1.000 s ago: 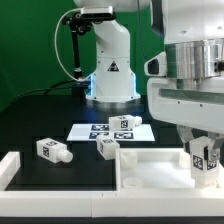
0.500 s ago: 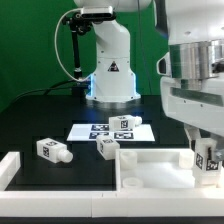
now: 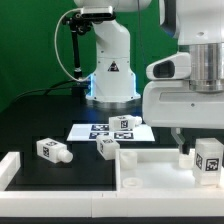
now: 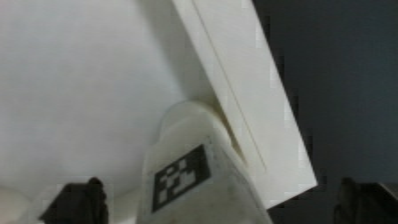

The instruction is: Assemble one leg

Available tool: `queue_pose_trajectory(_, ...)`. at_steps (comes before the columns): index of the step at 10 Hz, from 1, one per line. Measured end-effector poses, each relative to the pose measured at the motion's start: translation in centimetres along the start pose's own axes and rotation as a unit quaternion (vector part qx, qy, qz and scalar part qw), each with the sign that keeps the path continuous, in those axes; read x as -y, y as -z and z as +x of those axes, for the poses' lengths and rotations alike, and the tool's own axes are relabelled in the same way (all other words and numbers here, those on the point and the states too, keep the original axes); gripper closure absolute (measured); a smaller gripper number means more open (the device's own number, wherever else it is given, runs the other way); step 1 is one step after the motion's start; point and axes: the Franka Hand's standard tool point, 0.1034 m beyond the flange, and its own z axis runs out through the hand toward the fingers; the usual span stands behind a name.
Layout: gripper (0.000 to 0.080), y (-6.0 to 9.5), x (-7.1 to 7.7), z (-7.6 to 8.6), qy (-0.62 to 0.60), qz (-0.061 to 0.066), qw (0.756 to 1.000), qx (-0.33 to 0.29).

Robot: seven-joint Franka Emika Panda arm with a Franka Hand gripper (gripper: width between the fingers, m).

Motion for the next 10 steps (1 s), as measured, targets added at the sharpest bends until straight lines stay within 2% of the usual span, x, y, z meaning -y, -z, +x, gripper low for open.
queue_pose_trajectory(1,0.015,-0.07,-0.03,0.25,0.123,-0.013,0.992,-0.004)
queue_pose_trajectory(2,0.015,-0.22,0.3,0.45,0.181,-0.018,0.983,-0.006)
queue_pose_trajectory(4,0.0157,-0.22,0.22,0.47,0.142,-0.017,0.99,-0.007)
queue_pose_trajectory(6,0.0511,-0.23,0.21,0.47,0.101,-0.016,0.995,-0.007)
queue_pose_trajectory(8,0.0511,-0.24,0.06,0.52,0.041,-0.017,0.999,-0.008)
queue_pose_trajectory(10,0.0511,-0.33,-0.03,0.54,-0.135,-0.015,0.99,-0.023)
